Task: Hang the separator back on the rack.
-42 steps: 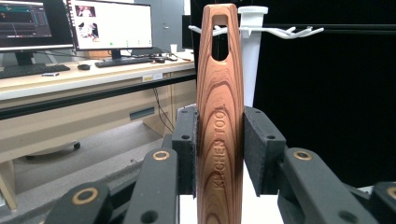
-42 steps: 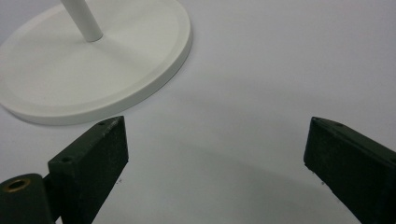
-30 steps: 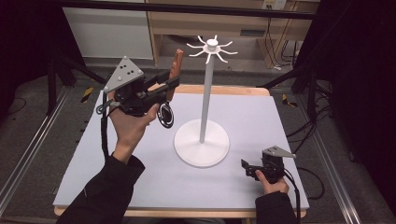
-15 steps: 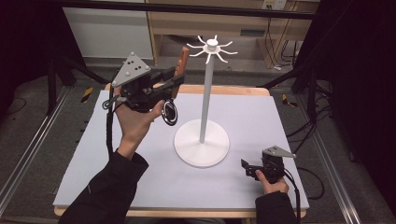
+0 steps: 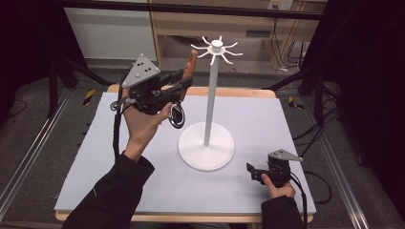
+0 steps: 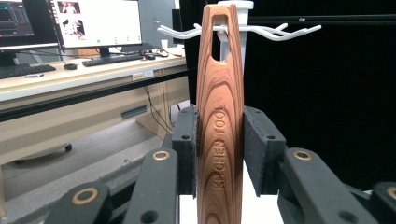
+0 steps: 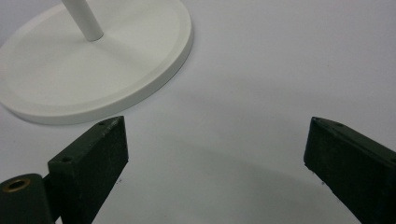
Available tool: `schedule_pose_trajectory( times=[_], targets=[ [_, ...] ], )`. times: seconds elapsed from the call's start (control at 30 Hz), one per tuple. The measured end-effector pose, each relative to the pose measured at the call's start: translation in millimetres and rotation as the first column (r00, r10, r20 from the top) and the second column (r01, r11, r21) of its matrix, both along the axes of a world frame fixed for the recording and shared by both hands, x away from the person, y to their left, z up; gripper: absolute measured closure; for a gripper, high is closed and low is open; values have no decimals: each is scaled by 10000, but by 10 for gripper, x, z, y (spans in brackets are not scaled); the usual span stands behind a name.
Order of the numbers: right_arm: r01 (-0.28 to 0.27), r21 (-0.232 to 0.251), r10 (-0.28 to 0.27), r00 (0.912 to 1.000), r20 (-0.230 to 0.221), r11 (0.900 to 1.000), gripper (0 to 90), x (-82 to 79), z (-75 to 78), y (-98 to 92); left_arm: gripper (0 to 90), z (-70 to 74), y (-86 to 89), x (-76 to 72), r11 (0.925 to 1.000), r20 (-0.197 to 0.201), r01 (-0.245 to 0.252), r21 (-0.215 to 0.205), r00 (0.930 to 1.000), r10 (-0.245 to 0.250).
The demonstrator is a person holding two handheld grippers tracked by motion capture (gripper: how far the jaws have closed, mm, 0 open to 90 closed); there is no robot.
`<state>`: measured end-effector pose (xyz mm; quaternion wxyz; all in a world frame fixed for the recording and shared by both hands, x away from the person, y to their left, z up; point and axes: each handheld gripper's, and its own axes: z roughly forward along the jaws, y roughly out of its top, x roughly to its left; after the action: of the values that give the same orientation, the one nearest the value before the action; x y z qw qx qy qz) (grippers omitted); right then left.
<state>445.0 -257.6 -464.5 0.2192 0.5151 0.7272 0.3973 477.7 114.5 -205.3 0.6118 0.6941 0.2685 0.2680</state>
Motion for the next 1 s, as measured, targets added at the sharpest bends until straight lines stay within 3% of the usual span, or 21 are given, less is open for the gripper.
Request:
schedule_pose_trajectory(
  times=[0.33, 1.0],
  targets=[
    [4, 20, -4, 10000, -50, 10000, 69, 1, -3, 4, 676, -56, -82, 89, 10000, -121, 35, -62, 9999, -36],
    [-67, -73, 67, 9999, -83, 10000, 68, 9, -22, 18, 671, -118, -117, 130, 9998, -96, 66, -191, 9999, -68]
  ],
)
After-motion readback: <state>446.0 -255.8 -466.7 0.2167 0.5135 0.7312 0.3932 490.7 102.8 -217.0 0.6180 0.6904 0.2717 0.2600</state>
